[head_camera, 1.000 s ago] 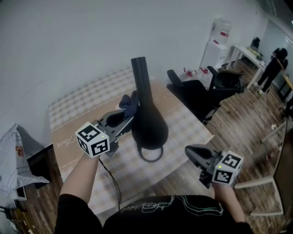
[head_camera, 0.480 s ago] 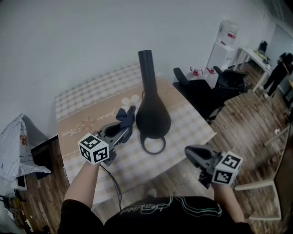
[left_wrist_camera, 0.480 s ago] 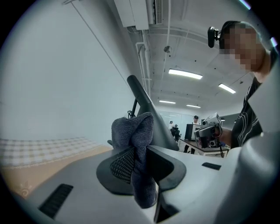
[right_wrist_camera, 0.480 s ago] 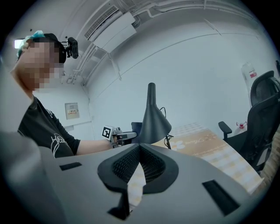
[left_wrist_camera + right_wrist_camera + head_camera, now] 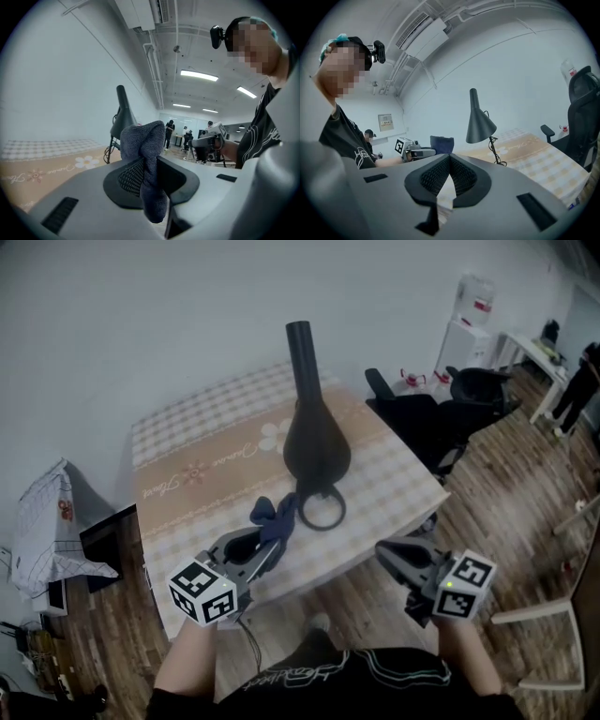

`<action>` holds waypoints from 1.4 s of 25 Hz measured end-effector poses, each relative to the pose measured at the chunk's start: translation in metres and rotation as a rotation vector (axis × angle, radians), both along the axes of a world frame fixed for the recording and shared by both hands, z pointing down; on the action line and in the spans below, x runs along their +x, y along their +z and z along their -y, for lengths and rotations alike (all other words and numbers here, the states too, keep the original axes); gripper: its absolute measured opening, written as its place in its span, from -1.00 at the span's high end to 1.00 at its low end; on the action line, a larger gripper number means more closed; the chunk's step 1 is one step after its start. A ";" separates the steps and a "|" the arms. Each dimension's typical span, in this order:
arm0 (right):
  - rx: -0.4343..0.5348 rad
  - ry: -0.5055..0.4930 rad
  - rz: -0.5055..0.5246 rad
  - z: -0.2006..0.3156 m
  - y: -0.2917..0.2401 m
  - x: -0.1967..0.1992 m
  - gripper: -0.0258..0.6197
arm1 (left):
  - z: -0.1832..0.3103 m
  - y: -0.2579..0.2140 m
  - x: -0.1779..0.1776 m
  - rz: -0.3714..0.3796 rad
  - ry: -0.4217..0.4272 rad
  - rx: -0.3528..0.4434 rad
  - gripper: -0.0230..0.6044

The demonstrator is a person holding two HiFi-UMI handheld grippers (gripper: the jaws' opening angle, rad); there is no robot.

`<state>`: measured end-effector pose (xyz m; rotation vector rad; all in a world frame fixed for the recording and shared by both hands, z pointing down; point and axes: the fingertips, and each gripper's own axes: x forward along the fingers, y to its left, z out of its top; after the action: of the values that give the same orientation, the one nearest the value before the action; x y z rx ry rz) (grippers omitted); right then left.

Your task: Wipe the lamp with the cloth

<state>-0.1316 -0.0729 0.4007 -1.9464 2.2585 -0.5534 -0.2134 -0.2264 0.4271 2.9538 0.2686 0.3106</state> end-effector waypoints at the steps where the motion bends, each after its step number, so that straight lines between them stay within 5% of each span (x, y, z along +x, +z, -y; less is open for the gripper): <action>1: 0.010 -0.006 -0.003 -0.005 -0.001 -0.007 0.89 | -0.014 -0.004 -0.007 0.003 0.002 -0.006 0.72; 10: 0.083 -0.075 -0.034 -0.063 -0.024 -0.093 0.89 | -0.121 -0.047 -0.081 -0.038 -0.047 -0.217 0.72; 17: 0.135 -0.140 -0.038 -0.101 -0.039 -0.156 0.89 | -0.183 -0.068 -0.123 -0.081 -0.026 -0.180 0.72; 22: 0.159 -0.143 -0.070 -0.120 -0.053 -0.179 0.89 | -0.207 -0.081 -0.141 -0.094 -0.036 -0.102 0.72; 35: 0.191 -0.163 -0.125 -0.139 -0.074 -0.218 0.89 | -0.232 -0.098 -0.177 -0.117 -0.035 -0.076 0.72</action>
<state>-0.3497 0.0662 0.3265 -1.7634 2.4577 -0.2252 -0.3902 0.0052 0.3287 2.9026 0.2373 0.1199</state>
